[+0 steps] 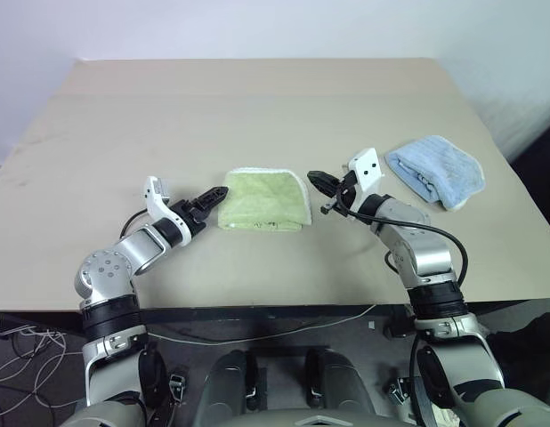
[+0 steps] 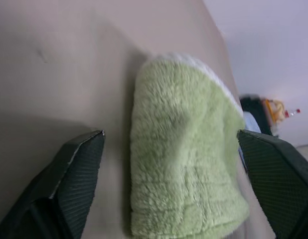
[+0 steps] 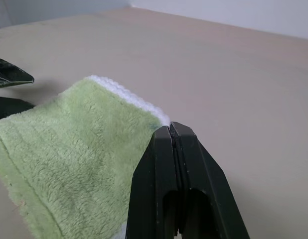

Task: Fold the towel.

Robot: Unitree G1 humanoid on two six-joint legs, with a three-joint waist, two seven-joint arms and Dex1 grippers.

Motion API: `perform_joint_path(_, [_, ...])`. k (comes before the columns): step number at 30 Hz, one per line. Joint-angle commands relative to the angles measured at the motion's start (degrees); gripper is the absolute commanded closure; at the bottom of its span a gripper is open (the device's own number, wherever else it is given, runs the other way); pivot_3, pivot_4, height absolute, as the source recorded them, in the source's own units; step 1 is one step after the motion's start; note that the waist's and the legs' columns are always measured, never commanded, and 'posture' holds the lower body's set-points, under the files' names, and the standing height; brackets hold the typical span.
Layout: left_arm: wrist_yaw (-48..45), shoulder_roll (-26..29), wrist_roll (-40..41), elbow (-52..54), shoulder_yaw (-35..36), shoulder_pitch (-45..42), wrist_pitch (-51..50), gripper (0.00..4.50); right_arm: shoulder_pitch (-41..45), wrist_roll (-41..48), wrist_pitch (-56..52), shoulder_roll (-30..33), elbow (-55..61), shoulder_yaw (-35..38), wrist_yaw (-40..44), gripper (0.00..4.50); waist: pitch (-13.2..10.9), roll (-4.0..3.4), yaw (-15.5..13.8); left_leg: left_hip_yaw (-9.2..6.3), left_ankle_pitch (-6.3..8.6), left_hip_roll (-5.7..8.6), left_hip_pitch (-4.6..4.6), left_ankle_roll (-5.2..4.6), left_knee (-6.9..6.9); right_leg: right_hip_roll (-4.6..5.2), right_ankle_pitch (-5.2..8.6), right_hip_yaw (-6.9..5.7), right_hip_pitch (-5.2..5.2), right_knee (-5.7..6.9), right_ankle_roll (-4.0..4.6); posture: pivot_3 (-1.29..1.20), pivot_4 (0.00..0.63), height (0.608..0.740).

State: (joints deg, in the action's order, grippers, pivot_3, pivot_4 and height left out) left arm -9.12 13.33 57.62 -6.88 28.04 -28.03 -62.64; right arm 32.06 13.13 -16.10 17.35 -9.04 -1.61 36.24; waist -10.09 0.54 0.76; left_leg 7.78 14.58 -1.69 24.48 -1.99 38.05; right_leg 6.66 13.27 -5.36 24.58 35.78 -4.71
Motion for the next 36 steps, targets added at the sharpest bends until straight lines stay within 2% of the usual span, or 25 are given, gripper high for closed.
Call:
perform_joint_path(1, [0.86,-1.45,1.49,0.02,-1.99,-0.13,-3.5,0.04,0.24,0.38,0.42,0.1,3.15,0.68,-0.57,4.5,0.0,0.0,-0.04,0.0,0.0,0.0,0.0,0.0,0.0,0.01,0.0,0.0,0.0,0.0,0.0,0.0,0.15,0.74])
perform_joint_path(12, [3.3,-7.4,5.55,4.11,-4.33,0.77,-10.95,0.04,-0.13,0.44,0.39,0.1,3.5,0.8,-1.52,4.5,0.0,0.01,-0.23,-0.05,0.0,0.09,-0.01,-0.01,0.02,0.09,0.0,-0.01,-0.05,0.0,0.0,0.0,0.15,0.74])
perform_joint_path(16, [4.28,-8.05,5.75,3.81,-3.79,1.15,-10.32,0.95,-0.44,0.46,0.28,0.22,3.9,0.73,-1.61,4.5,0.0,0.01,-0.23,-0.05,0.01,0.09,0.0,-0.01,0.02,0.09,0.0,-0.01,-0.05,-0.01,0.0,0.0,0.15,0.74])
perform_joint_path(26, [5.77,-9.15,5.58,3.88,-2.45,1.93,-8.72,4.4,-0.49,0.2,0.37,0.15,3.98,0.27,-1.52,4.5,0.01,0.0,-0.12,-0.05,0.01,0.08,-0.02,-0.01,0.02,0.07,0.0,-0.01,-0.05,-0.01,0.0,0.0,0.15,0.74])
perform_joint_path(31, [7.02,-9.88,6.25,3.89,-1.51,2.04,-6.92,4.46,-0.18,0.22,0.51,0.11,3.92,0.55,-1.83,4.5,0.01,0.0,-0.11,-0.06,0.0,0.08,-0.04,-0.01,0.02,0.07,0.0,0.0,-0.06,0.01,0.0,0.0,0.15,0.74])
perform_joint_path(36, [8.45,-9.26,7.13,2.87,2.56,-1.81,0.25,4.46,0.49,0.43,0.81,0.21,3.76,1.43,-2.69,4.5,0.0,0.02,-0.02,-0.06,0.0,0.07,-0.04,-0.01,0.03,0.08,0.0,0.0,-0.06,0.01,0.0,0.0,0.15,0.74])
